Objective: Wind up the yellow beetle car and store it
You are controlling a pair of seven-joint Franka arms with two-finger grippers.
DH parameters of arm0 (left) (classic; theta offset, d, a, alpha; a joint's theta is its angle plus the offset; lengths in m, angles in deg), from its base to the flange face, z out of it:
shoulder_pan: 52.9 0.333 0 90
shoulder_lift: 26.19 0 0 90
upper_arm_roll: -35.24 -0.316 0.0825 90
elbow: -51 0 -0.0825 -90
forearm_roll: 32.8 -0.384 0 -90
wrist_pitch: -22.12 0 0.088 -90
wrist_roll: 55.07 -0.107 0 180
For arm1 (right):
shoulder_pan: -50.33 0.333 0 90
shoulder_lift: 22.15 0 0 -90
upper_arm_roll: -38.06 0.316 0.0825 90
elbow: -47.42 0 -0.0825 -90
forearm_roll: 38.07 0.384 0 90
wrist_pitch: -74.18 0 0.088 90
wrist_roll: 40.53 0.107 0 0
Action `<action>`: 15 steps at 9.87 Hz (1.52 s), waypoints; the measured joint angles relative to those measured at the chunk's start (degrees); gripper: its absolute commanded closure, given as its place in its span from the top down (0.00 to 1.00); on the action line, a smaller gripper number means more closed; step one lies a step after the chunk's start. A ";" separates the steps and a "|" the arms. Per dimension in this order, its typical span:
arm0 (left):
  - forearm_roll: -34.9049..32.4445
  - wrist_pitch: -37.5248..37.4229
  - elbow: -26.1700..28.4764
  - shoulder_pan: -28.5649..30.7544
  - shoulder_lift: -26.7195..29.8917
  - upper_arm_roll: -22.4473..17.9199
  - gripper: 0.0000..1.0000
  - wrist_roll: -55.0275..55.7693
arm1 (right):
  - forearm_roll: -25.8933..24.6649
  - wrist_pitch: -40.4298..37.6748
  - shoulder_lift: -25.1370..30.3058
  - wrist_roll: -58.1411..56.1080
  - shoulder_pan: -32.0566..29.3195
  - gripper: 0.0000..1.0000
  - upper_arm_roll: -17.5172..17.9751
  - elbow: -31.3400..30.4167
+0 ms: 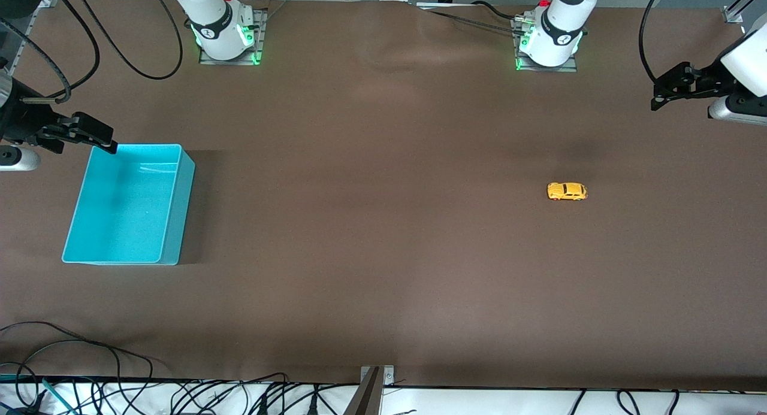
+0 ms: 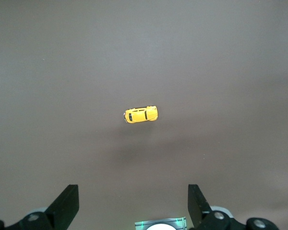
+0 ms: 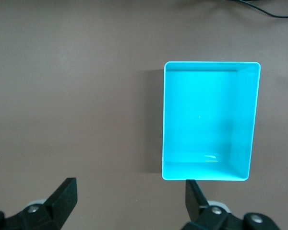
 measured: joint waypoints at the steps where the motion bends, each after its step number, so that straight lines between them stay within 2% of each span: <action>1: 0.00 0.00 0.00 0.00 0.00 0.00 1.00 0.00 | 0.01 -0.13 0.00 0.00 0.00 1.00 0.00 0.00; 15: 0.00 -0.02 0.00 0.03 -0.01 -0.01 1.00 0.00 | 0.01 -0.88 0.00 -0.01 0.00 1.00 0.00 0.00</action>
